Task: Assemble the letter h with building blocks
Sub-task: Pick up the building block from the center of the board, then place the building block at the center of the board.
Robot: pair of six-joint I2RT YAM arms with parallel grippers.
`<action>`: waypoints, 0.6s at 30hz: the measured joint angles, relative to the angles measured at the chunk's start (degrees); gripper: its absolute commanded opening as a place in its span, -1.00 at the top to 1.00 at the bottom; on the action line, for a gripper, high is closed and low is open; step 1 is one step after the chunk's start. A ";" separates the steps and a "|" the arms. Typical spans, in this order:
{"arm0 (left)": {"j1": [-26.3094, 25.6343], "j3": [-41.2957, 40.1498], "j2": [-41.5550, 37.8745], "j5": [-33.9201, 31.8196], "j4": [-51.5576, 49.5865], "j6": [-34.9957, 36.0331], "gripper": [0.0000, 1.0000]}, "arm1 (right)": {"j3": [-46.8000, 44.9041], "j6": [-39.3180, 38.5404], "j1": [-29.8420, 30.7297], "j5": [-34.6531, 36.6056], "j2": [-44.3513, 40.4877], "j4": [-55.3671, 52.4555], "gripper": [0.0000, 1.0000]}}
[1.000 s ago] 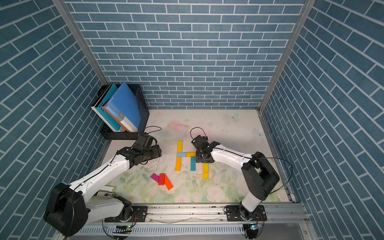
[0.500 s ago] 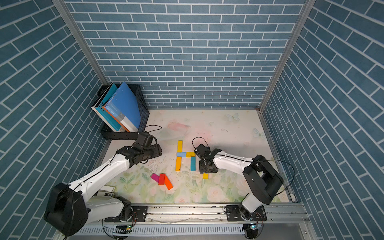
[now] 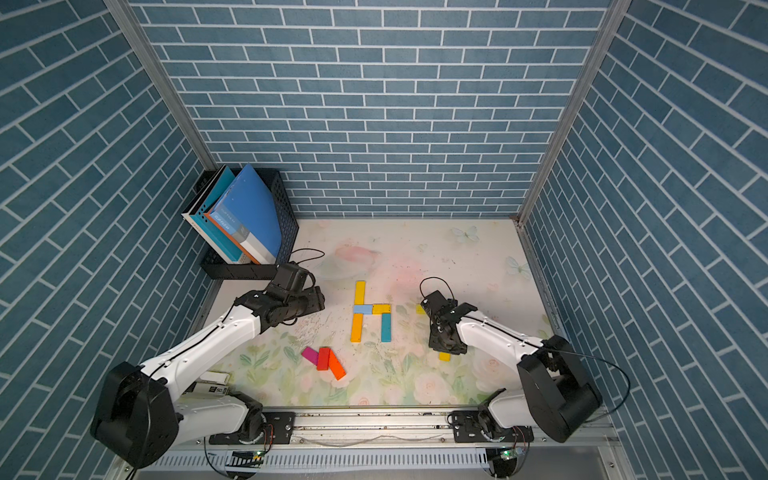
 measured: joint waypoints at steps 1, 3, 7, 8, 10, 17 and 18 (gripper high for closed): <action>0.00 -0.11 0.04 0.13 0.28 -0.17 -0.42 | 0.00 -0.11 -0.66 0.07 -0.13 0.02 0.13; 0.00 -0.50 0.04 0.37 0.68 -0.44 -0.42 | 0.13 -0.46 -1.81 0.20 0.28 -0.09 -0.08; 0.04 -1.16 0.07 0.76 0.79 -0.94 -0.44 | 3.02 -1.33 -2.89 1.07 1.46 -1.16 -0.37; 0.04 -1.29 0.07 0.79 0.79 -1.05 -0.44 | 4.50 -1.46 -2.97 1.29 1.49 -1.27 -0.40; 0.07 -1.51 0.04 0.76 0.74 -1.18 -0.45 | 7.50 -1.27 -3.06 1.40 1.49 -1.01 -0.42; 0.11 -2.08 -0.09 0.81 0.33 -1.49 -0.46 | 12.11 6.34 -4.24 1.33 5.14 5.64 -0.37; 0.11 -2.29 -0.17 0.81 0.28 -1.49 -0.46 | 12.11 7.65 -4.76 1.14 6.16 6.69 -0.37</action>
